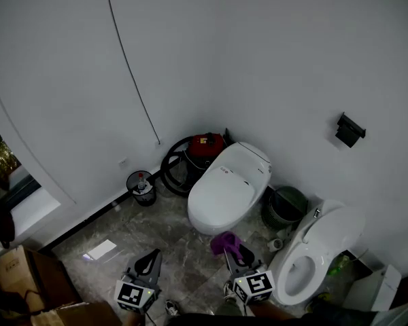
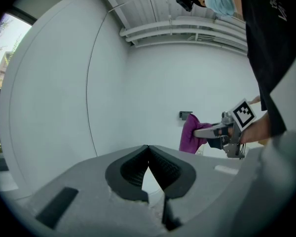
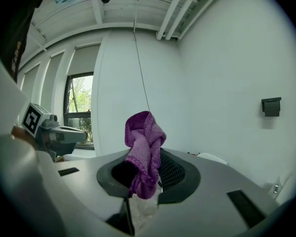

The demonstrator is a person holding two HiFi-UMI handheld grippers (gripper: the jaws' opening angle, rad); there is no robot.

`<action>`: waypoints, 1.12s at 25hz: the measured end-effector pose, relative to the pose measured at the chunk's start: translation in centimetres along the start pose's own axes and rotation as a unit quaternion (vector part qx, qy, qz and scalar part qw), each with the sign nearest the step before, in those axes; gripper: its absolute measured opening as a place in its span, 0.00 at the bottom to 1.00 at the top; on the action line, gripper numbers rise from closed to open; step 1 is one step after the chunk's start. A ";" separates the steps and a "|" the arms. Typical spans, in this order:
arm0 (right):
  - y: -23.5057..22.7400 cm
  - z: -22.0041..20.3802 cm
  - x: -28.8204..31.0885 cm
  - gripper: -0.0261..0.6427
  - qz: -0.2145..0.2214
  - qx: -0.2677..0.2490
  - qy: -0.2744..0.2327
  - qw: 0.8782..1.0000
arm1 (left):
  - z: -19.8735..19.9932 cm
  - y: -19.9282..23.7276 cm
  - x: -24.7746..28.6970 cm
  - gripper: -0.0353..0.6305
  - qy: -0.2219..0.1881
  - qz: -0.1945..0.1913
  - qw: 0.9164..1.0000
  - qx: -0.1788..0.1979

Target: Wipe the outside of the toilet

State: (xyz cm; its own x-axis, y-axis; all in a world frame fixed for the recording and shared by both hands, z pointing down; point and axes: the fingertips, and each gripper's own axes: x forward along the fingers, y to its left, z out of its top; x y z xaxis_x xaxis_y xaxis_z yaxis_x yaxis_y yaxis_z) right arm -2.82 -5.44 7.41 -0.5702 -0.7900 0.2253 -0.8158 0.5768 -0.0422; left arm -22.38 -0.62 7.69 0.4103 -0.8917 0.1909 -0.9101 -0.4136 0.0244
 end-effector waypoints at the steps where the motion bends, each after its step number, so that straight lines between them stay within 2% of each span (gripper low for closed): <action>1: 0.2 0.2 -0.3 0.17 0.002 -0.005 0.001 1.000 | 0.2 0.0 -0.4 0.06 -0.005 -0.001 1.000 0.011; 4: 1.2 0.4 -1.0 0.17 0.012 -0.018 0.008 1.000 | 0.7 -0.1 -1.5 0.06 -0.012 -0.002 1.000 0.025; 12: 2.1 0.5 -1.7 0.17 0.006 -0.015 0.012 1.000 | 0.5 -0.5 -3.2 0.06 -0.005 -0.010 1.000 0.013; 20: 2.1 2.2 -0.8 0.17 0.000 -0.019 -0.014 1.000 | 1.1 -0.2 -2.9 0.06 -0.008 -0.019 1.000 0.019; 28: 1.6 1.9 -0.4 0.17 -0.007 -0.016 -0.006 1.000 | 1.2 -0.6 -1.9 0.06 -0.001 -0.036 0.999 0.022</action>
State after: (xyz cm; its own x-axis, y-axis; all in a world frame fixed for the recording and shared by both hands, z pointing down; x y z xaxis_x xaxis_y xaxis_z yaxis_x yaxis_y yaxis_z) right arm -4.10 -4.59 5.39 -0.5596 -0.8006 0.2141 -0.8207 0.5713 -0.0085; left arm -22.53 1.15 6.12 0.4752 -0.8594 0.1890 -0.8747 -0.4847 -0.0048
